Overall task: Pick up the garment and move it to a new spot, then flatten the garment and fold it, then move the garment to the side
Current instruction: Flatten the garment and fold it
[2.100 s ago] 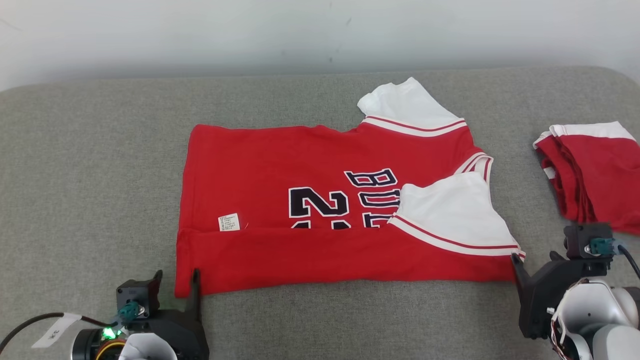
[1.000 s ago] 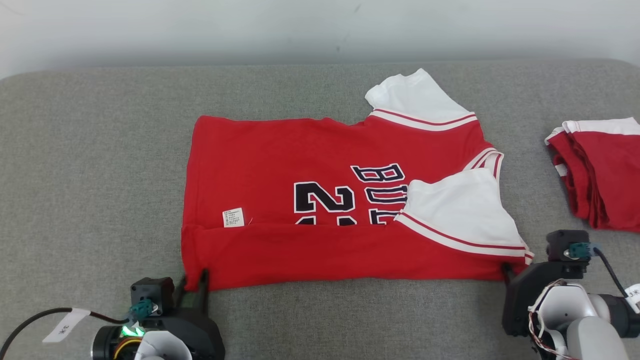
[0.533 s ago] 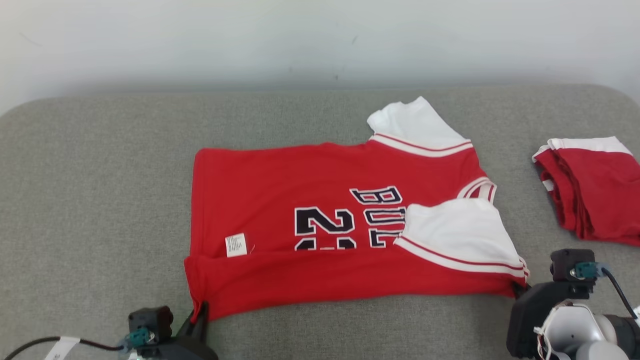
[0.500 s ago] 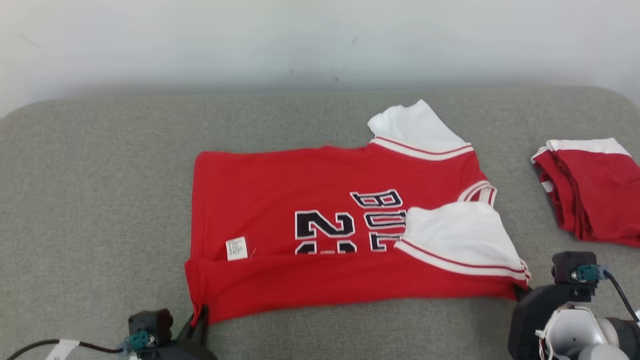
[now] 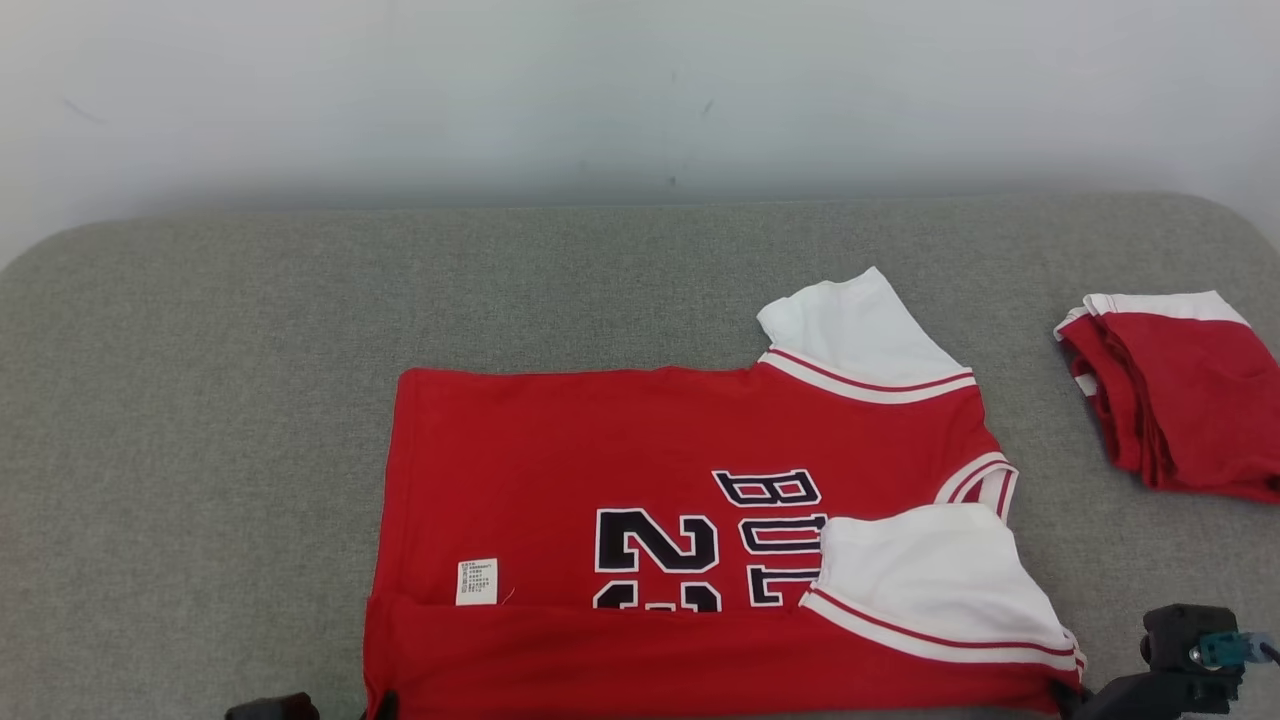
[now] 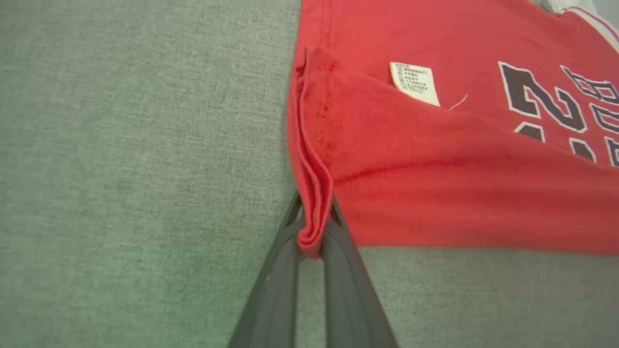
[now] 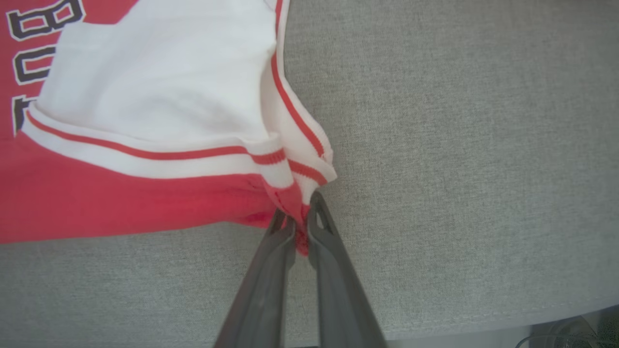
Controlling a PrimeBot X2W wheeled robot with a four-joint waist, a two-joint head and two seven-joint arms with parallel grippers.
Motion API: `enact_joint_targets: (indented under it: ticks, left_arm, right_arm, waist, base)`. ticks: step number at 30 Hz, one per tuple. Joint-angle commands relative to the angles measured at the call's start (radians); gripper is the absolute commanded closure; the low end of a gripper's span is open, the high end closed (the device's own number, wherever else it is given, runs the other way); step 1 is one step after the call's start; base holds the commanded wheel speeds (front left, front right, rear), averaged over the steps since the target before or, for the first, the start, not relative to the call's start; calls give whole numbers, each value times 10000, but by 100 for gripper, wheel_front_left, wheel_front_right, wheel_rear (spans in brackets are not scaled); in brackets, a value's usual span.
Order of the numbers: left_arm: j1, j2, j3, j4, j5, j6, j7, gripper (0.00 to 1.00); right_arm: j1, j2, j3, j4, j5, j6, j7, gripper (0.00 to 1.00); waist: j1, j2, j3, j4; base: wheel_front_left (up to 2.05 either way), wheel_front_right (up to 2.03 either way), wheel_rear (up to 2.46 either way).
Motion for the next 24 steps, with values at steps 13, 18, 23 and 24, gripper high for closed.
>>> enact_joint_targets:
  ticks: [13, 18, 23, 24]
  left_arm:
    - [590, 270, 258, -581, -171, 772, 939, 0]
    - [-26, 665, 440, -1421, 14, 916, 1040, 0]
    - [-1479, 1009, 340, -1446, 228, 651, 1208, 0]
    - [-1832, 1055, 301, -1276, 277, 589, 1245, 0]
  right_arm:
    - [-23, -13, -73, -69, 71, -28, 34, 0]
    - [-361, -7, -286, -774, -99, -28, 126, 0]
    - [-1271, -10, -161, -1416, -588, -28, 44, 0]
    - [-1528, -9, -55, -1469, -691, -28, 33, 0]
  waist:
    - [0, 0, 65, -73]
    - [0, 0, 195, -27]
    - [0, 0, 585, -96]
    - [0, 0, 705, -145]
  base:
    - [0, 0, 0]
    - [0, 0, 0]
    - [0, 0, 0]
    - [0, 0, 0]
